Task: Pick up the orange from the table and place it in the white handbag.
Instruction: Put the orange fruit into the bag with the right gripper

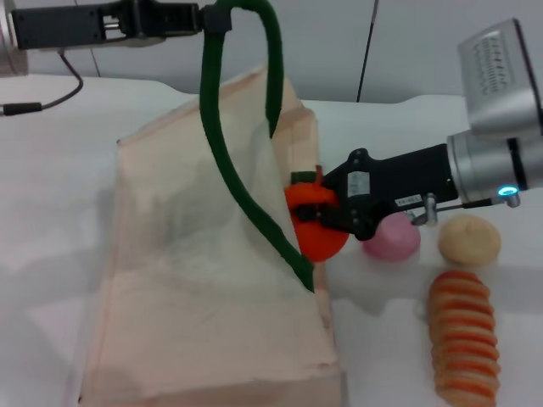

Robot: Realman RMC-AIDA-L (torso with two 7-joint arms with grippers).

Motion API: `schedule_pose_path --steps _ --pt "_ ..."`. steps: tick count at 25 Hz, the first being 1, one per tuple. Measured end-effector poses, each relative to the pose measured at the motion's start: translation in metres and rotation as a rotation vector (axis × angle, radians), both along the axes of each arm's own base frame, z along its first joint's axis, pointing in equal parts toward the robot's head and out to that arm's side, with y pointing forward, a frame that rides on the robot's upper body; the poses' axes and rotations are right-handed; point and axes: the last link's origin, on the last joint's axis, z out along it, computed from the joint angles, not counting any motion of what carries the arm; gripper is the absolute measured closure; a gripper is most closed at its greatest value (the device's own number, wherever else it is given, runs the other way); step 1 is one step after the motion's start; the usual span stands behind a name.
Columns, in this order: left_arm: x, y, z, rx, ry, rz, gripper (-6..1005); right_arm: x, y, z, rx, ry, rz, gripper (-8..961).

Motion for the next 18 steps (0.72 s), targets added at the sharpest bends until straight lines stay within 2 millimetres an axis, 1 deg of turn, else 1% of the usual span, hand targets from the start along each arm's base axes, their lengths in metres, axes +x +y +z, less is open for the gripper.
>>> schedule_pose_path --steps 9,18 --pt "0.009 0.003 0.008 0.012 -0.050 -0.028 865 -0.006 0.004 -0.012 0.003 -0.041 0.008 884" --pt "0.020 0.007 0.011 0.028 -0.087 -0.060 866 -0.025 0.001 -0.027 -0.048 -0.063 0.072 884"
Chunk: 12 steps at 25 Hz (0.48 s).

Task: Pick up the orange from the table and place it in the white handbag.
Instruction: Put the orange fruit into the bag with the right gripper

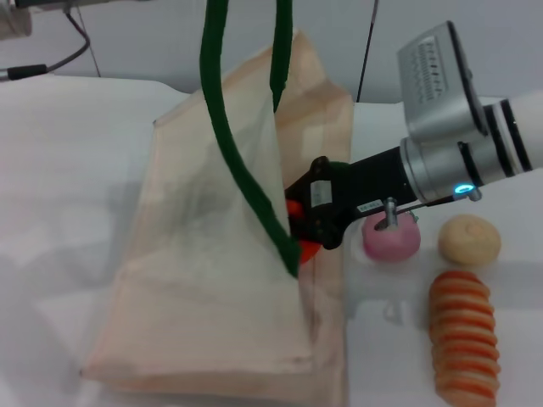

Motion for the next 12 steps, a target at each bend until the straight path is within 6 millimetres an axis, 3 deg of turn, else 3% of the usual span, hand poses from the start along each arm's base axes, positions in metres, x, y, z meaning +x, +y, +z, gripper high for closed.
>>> schedule_pose_path --steps 12 --pt "-0.001 0.001 0.003 0.023 -0.023 -0.004 866 -0.020 -0.001 -0.013 -0.032 -0.012 0.056 892"
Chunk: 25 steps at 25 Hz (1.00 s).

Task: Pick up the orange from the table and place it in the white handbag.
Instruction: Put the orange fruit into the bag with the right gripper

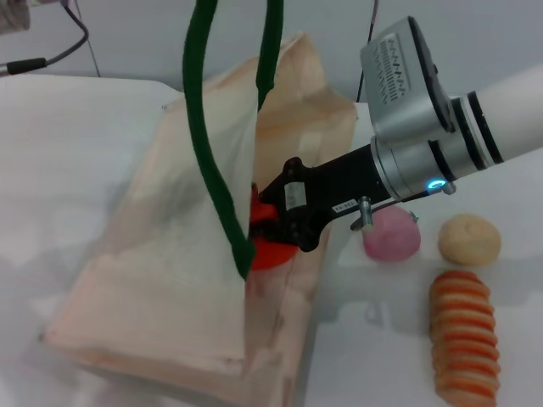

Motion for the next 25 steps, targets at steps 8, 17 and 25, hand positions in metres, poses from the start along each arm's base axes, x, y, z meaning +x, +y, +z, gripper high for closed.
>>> schedule_pose_path --steps 8,17,25 --pt "-0.003 0.002 -0.001 0.008 -0.002 0.022 865 -0.002 0.000 -0.001 0.004 0.002 0.000 895" --pt "-0.013 0.008 -0.003 -0.005 -0.031 0.081 866 0.000 0.001 0.001 0.000 -0.006 -0.006 810" --pt "-0.022 0.008 -0.003 0.000 -0.037 0.116 823 0.003 0.006 0.008 0.007 -0.028 -0.049 429"
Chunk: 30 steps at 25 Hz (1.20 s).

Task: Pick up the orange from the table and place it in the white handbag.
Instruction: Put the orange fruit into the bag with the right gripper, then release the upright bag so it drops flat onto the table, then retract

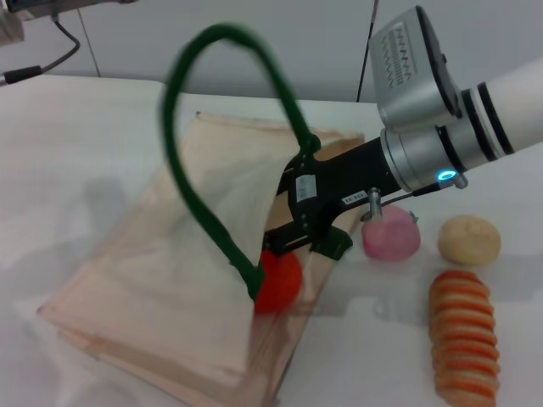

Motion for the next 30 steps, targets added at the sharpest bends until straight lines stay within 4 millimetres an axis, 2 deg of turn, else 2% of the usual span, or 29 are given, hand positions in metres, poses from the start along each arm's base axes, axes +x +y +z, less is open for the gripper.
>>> schedule_pose_path --steps 2,8,12,15,22,26,30 --pt "-0.001 -0.001 0.001 0.006 -0.006 0.003 758 0.000 0.000 0.002 -0.005 -0.012 -0.007 333" --pt "-0.007 -0.003 0.004 0.025 -0.026 0.017 510 0.010 0.007 0.021 0.036 -0.031 -0.069 164" --pt "-0.011 -0.005 0.006 0.039 -0.039 0.028 370 0.027 0.013 0.045 0.129 -0.025 -0.130 166" --pt "-0.014 -0.006 0.006 0.042 -0.042 0.034 365 0.039 0.018 0.064 0.215 -0.016 -0.166 167" --pt "-0.022 -0.006 0.005 0.065 -0.031 0.061 352 0.063 0.031 0.095 0.397 0.048 -0.280 169" --pt "-0.029 -0.005 0.003 0.108 -0.045 0.102 352 0.080 0.038 0.115 0.515 0.131 -0.361 170" --pt "-0.038 -0.004 -0.001 0.165 -0.048 0.138 352 0.094 0.036 0.133 0.612 0.273 -0.393 170"
